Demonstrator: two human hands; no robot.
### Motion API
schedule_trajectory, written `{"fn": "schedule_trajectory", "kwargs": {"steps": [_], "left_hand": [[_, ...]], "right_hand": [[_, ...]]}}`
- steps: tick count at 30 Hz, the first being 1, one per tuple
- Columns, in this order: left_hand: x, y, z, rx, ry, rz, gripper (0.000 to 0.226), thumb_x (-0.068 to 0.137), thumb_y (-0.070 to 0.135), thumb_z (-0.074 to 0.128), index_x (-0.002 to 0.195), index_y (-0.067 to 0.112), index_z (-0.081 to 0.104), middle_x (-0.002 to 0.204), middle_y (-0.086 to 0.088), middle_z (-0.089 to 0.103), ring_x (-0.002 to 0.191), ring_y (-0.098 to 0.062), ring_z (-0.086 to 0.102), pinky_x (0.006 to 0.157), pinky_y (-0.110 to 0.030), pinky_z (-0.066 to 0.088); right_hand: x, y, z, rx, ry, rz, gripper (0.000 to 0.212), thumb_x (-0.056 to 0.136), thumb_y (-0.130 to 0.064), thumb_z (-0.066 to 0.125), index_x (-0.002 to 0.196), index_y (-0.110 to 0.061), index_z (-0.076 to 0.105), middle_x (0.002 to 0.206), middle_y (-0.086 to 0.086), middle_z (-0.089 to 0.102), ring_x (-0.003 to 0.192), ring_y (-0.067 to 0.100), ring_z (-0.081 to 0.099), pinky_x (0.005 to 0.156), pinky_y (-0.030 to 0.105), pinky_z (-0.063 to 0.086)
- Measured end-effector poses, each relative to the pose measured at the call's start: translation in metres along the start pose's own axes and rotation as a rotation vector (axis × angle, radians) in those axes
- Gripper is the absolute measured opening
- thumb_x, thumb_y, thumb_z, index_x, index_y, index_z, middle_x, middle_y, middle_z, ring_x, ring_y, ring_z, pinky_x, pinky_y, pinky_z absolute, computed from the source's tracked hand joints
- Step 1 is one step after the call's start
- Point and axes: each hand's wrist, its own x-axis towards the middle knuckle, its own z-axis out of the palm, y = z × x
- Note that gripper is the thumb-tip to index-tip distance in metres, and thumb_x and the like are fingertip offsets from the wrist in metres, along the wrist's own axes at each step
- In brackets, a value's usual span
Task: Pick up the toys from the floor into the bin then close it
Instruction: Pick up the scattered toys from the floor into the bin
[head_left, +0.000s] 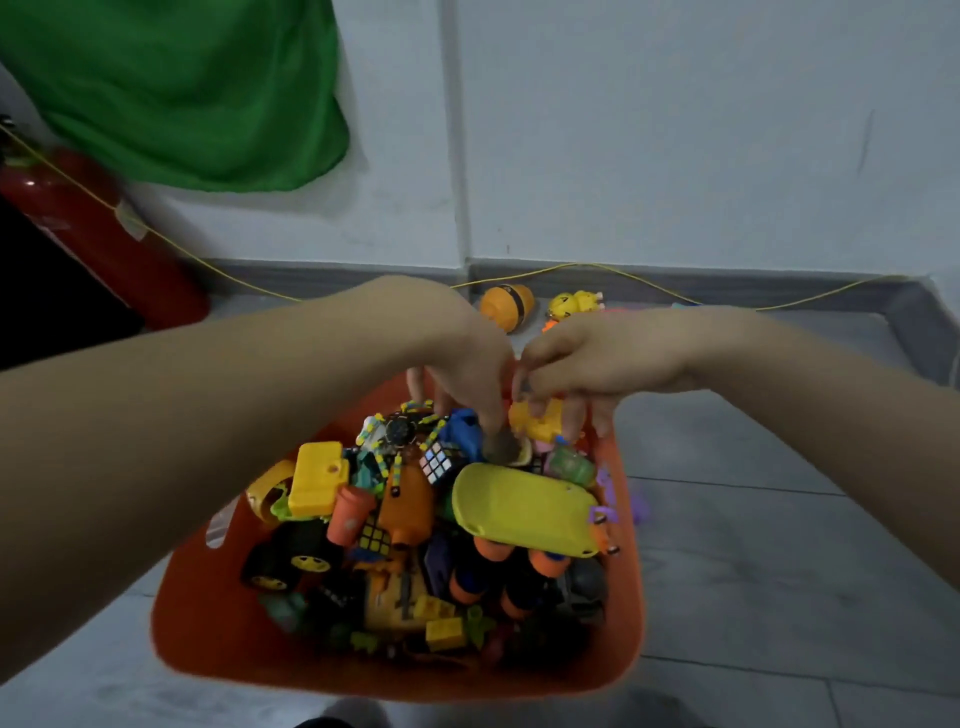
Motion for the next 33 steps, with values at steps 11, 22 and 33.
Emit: {"fn": "schedule_trajectory", "kwargs": {"steps": [11, 22, 33], "left_hand": [[0.105, 0.105, -0.036, -0.12, 0.543, 0.244, 0.036, 0.091, 0.031, 0.058, 0.121, 0.012, 0.056, 0.121, -0.01, 0.06, 0.109, -0.03, 0.056, 0.076, -0.029, 0.041], [0.237, 0.173, -0.019, -0.264, 0.311, 0.013, 0.092, 0.087, 0.034, 0.06, 0.154, 0.03, -0.002, 0.16, -0.018, -0.011, 0.14, -0.045, 0.029, 0.109, -0.051, 0.036], [0.316, 0.174, 0.004, -0.208, 0.424, -0.039, 0.057, 0.097, 0.027, 0.049, 0.146, 0.023, 0.019, 0.155, -0.028, 0.006, 0.125, -0.046, 0.047, 0.092, -0.046, 0.045]], "right_hand": [[-0.021, 0.2, -0.056, 0.461, 0.902, 0.346, 0.038, 0.093, -0.007, 0.059, 0.129, -0.011, 0.052, 0.093, 0.016, 0.055, 0.075, 0.025, 0.057, 0.059, 0.031, 0.056], [-0.002, 0.333, -0.113, 0.232, 0.943, 0.548, 0.075, 0.081, -0.036, 0.067, 0.147, -0.035, 0.032, 0.139, 0.012, 0.046, 0.116, 0.036, 0.053, 0.093, 0.05, 0.052], [0.044, 0.414, -0.171, -0.219, 0.864, 0.585, 0.06, 0.092, -0.041, 0.056, 0.145, -0.021, 0.037, 0.148, 0.024, 0.034, 0.132, 0.046, 0.035, 0.111, 0.046, 0.03]]}}
